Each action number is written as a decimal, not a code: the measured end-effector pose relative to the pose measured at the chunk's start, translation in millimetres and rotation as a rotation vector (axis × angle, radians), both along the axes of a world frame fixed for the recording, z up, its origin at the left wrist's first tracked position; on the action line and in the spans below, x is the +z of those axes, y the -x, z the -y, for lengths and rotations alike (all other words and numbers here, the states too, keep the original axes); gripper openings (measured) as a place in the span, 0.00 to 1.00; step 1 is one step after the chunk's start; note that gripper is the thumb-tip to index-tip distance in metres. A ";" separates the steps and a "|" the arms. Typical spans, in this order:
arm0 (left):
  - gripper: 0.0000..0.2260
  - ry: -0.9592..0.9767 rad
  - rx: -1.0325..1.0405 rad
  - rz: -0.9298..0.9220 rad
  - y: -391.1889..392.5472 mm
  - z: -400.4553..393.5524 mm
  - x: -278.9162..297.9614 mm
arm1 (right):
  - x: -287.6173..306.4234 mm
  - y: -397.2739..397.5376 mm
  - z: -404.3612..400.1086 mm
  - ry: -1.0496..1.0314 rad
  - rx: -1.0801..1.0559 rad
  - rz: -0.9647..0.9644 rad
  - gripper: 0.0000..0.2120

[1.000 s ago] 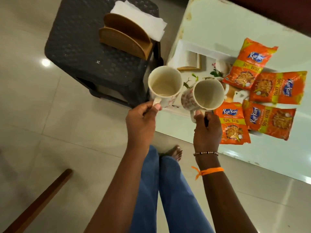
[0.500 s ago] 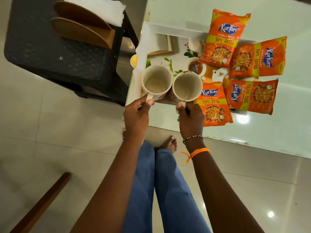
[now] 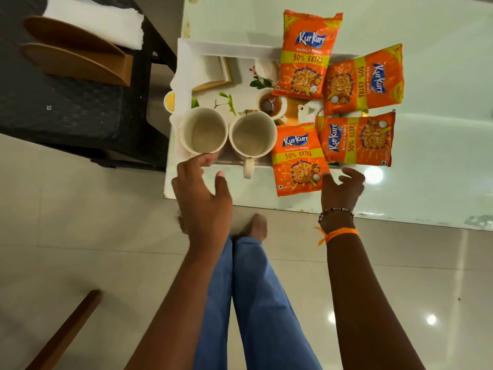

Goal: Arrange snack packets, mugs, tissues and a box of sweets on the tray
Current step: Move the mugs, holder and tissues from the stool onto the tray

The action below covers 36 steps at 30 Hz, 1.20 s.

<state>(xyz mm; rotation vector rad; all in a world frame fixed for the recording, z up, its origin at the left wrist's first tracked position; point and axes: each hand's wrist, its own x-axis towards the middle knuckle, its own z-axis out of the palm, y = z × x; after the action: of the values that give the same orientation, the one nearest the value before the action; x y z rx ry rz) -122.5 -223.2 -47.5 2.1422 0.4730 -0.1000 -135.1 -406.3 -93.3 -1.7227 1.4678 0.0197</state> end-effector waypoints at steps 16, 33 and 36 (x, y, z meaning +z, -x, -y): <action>0.05 0.003 -0.558 -0.020 3.9 64.4 5.3 | 9.5 13.4 13.2 -0.047 0.286 -0.097 0.20; 0.10 0.119 0.021 0.026 -97.9 -107.8 18.7 | 54.1 -146.5 -167.1 -0.087 0.876 0.274 0.05; 0.10 0.108 0.079 0.025 -123.8 -149.8 14.8 | 48.2 -176.9 -207.2 -0.063 0.911 0.292 0.06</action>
<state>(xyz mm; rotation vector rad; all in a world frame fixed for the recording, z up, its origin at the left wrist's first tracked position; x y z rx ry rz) 1.3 -73.4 -32.7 2.0144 0.5256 -0.0535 41.8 -199.1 -45.1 -2.0927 0.3886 0.2787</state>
